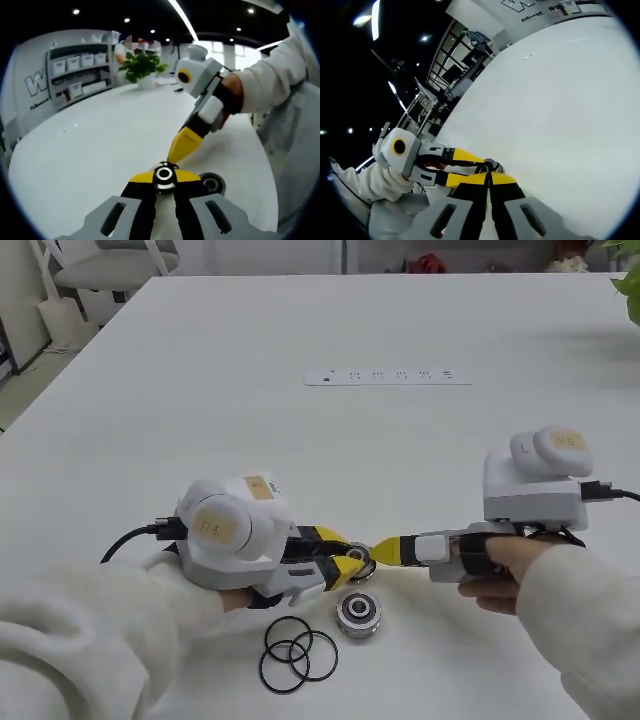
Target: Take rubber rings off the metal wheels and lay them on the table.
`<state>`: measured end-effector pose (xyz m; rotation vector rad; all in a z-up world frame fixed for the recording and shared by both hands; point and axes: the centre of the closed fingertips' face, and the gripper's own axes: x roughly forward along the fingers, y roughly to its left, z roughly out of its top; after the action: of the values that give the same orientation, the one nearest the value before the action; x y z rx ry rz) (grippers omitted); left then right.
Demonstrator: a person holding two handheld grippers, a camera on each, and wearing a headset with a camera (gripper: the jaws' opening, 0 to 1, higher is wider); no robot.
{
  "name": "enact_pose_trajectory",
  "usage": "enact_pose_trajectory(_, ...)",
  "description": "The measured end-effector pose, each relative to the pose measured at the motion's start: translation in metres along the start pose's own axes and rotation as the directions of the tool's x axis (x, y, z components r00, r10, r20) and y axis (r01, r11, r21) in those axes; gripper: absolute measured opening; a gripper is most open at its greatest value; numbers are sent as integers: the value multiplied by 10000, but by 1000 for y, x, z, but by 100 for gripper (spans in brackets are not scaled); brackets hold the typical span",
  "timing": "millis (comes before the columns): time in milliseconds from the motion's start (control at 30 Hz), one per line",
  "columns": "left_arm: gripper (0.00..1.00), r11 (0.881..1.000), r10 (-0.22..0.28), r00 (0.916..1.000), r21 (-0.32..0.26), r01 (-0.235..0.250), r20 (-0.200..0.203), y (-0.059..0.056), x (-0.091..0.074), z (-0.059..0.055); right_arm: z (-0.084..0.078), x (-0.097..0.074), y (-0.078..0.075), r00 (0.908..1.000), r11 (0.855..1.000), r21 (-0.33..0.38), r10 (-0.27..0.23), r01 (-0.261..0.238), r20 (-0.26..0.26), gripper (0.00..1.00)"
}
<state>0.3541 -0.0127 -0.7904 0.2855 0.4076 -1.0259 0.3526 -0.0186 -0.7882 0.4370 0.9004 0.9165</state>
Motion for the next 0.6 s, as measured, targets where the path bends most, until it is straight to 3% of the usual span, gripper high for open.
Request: enact_pose_trajectory(600,14,10000,-22,10000,19,22,36,-1,0,0,0,3,6,9996,9992,-279,269,-270,-41,0)
